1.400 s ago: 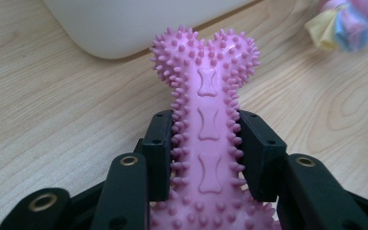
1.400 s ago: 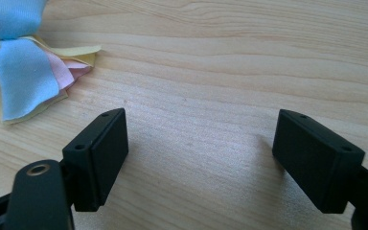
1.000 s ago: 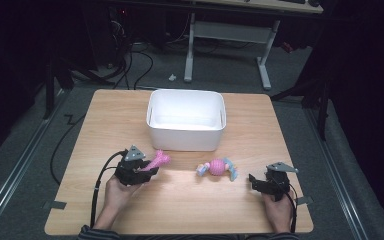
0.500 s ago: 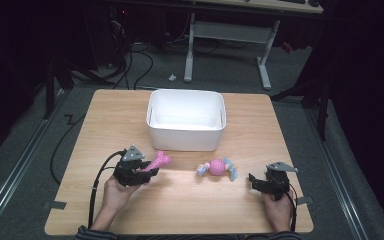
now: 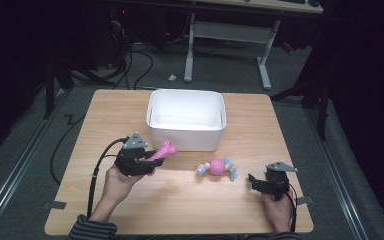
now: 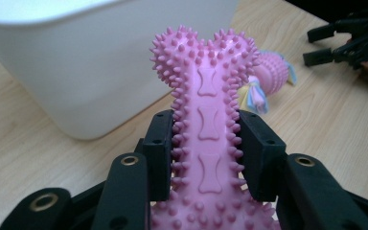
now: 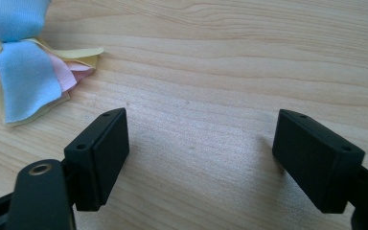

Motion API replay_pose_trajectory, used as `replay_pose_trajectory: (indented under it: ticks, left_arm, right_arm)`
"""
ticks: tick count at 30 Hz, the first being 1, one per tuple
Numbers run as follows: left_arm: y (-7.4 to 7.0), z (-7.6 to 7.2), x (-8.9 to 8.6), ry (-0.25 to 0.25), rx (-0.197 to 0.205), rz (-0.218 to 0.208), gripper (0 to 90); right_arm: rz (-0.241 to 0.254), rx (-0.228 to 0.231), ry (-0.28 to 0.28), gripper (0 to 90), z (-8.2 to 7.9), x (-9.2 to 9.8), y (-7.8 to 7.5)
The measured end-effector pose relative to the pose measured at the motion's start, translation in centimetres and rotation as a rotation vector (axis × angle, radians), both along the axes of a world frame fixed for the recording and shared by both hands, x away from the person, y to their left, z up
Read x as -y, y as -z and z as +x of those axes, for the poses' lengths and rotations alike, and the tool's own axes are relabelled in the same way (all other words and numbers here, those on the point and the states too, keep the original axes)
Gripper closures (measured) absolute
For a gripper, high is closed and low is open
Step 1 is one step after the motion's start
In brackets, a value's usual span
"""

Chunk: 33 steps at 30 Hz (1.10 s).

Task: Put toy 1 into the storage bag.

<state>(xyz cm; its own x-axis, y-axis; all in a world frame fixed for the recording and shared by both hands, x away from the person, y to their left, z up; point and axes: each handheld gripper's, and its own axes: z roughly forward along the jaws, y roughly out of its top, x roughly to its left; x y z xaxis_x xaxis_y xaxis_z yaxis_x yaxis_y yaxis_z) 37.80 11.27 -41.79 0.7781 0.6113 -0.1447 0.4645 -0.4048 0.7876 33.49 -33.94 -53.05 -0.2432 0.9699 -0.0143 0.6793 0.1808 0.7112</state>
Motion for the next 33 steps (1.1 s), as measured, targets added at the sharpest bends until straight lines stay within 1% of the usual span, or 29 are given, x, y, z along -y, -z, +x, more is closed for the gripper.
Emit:
replay_pose_trajectory:
  ticks: [1,5,7,8,14,18,22,27,30,33]
  left_arm:
    - [-0.4,0.1,0.1,0.002,0.0,-0.006,60.0]
    - [-1.8,0.3,0.3,0.013,0.02,-0.003,60.0]
    - [-2.6,0.6,0.4,0.019,0.022,-0.011,59.9]
    - [-2.8,0.7,0.5,0.017,0.022,-0.022,59.9]
    - [-4.4,2.1,0.5,0.015,0.026,-0.047,59.9]
    - [-5.5,2.8,0.3,0.002,0.038,-0.063,59.9]
    - [-6.2,3.4,0.2,-0.013,0.047,-0.057,59.9]
    - [-6.9,4.1,0.3,-0.019,0.056,-0.056,59.8]
    - [-7.2,4.8,0.7,-0.023,0.059,-0.056,59.8]
    - [-7.4,5.4,1.2,-0.019,0.064,-0.047,59.8]
  right_arm:
    - [0.0,0.0,0.0,20.2,0.0,0.0,0.0]
    - [0.0,0.0,0.0,20.2,0.0,0.0,0.0]
    - [0.0,0.0,0.0,20.1,0.0,0.0,0.0]
    - [0.0,0.0,0.0,20.1,0.0,0.0,0.0]
    - [0.0,0.0,0.0,20.1,0.0,0.0,0.0]
    - [0.001,-0.001,-0.001,20.1,0.0,0.0,0.0]
    - [0.002,-0.002,0.0,20.1,-0.1,0.0,0.0]
    - [0.003,-0.002,0.001,20.1,-0.1,0.0,0.0]
    - [0.003,-0.002,0.001,20.1,-0.1,0.0,0.0]
    - [0.003,-0.001,0.001,20.1,-0.1,-0.1,0.0]
